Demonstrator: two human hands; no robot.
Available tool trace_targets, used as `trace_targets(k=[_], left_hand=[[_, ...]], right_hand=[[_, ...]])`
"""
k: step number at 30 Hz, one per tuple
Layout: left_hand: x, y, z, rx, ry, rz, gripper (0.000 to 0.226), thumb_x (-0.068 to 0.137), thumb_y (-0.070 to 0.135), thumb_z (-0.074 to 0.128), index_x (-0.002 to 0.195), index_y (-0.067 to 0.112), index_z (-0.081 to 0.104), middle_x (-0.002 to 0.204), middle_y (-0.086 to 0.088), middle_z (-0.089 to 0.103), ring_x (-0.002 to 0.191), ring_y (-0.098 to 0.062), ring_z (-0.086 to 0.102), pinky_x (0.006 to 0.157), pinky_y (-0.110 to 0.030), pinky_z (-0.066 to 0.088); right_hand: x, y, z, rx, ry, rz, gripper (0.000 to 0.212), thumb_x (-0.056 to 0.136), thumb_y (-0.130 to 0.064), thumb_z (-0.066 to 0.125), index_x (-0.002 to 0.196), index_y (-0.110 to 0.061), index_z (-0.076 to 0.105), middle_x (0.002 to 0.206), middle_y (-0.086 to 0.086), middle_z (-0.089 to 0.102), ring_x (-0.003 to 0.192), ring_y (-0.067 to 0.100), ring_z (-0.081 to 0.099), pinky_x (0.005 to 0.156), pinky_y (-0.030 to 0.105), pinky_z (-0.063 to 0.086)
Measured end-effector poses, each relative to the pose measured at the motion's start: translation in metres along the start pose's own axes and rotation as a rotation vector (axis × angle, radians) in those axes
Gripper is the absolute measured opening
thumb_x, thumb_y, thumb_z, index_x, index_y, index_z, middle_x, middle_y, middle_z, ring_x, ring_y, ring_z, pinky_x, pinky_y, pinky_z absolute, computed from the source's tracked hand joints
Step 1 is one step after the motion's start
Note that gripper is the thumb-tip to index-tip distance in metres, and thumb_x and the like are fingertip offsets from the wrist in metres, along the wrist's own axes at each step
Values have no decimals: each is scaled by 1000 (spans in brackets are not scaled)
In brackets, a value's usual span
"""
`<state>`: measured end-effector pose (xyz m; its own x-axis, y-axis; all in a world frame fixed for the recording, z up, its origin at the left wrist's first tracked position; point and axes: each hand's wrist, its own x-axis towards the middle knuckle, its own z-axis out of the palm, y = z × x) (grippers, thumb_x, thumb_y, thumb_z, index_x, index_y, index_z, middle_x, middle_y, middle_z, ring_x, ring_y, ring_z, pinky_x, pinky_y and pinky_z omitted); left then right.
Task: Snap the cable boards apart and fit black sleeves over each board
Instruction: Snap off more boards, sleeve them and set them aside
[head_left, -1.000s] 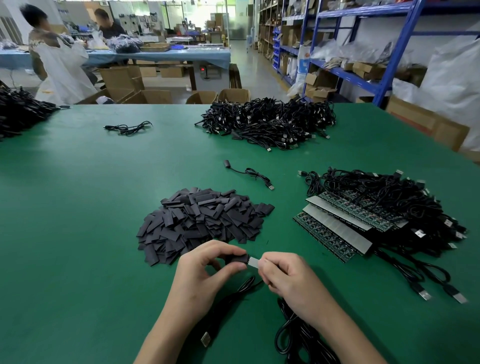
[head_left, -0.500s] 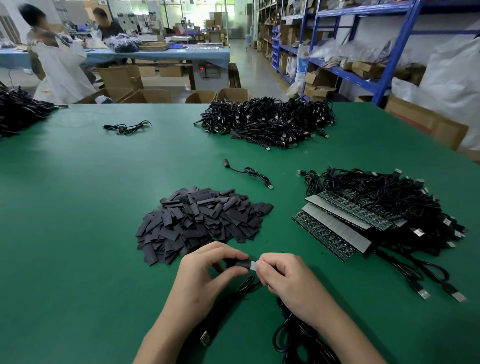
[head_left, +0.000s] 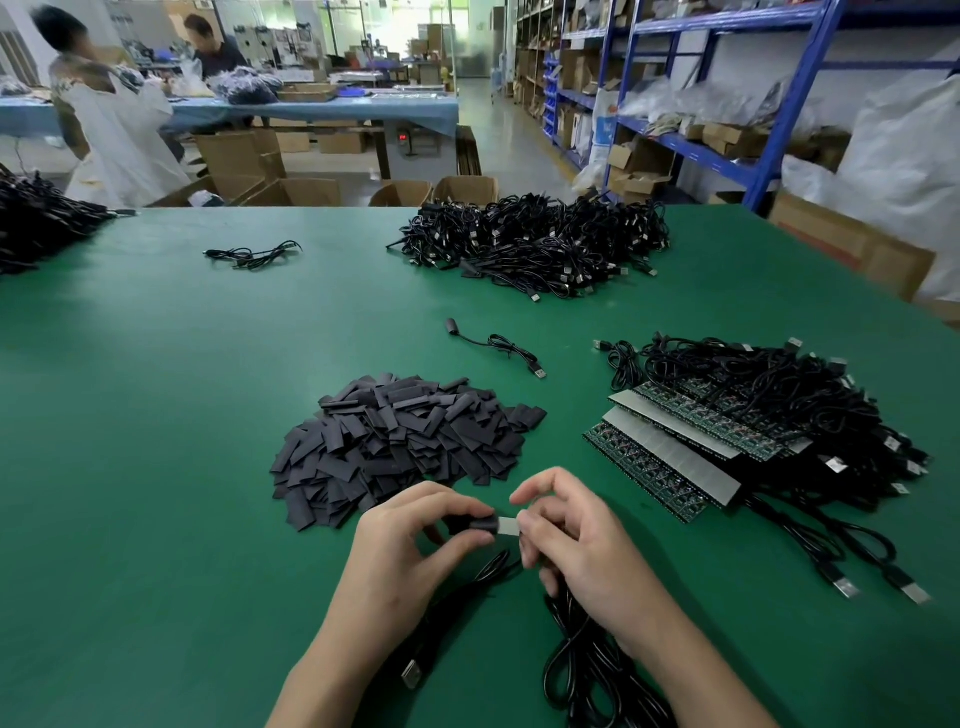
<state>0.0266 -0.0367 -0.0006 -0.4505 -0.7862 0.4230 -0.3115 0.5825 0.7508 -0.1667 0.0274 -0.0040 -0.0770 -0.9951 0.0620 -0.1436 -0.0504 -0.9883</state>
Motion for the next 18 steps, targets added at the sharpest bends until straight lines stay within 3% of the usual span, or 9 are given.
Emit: trace_targets(k=[4,8,13,18], left_hand=[[-1,3,-1,26,-11,18,13,80,35,78,92,29,80,95,21,70,89,-2,68,77,-8,45],[-2,3,0,33,-33,31,13,80,32,81,92,27,81,93,19,71,89,-1,69,79,-11,48],[-2,4,2,39,-47,44,13,81,29,83,94,26,81,92,17,71,87,-4,69,78,-22,54],[-2,6,2,39,-22,69,13,81,28,84,93,26,81,91,17,71,87,-4,69,77,-21,54]], right_hand=[[-1,-1,0,-31,-28,-1,6,94,-32,58,94,-37,61,69,0,64,64,17,50,55,25,40],[-2,-4,0,-5,-55,11,11,96,-24,59,90,-33,60,68,1,63,63,11,56,55,11,39],[-2,-3,1,0,-57,21,9,93,-26,61,88,-34,61,68,1,64,61,9,57,53,11,40],[-1,-3,1,-14,-58,28,9,94,-27,61,89,-35,60,70,1,66,63,11,59,54,11,40]])
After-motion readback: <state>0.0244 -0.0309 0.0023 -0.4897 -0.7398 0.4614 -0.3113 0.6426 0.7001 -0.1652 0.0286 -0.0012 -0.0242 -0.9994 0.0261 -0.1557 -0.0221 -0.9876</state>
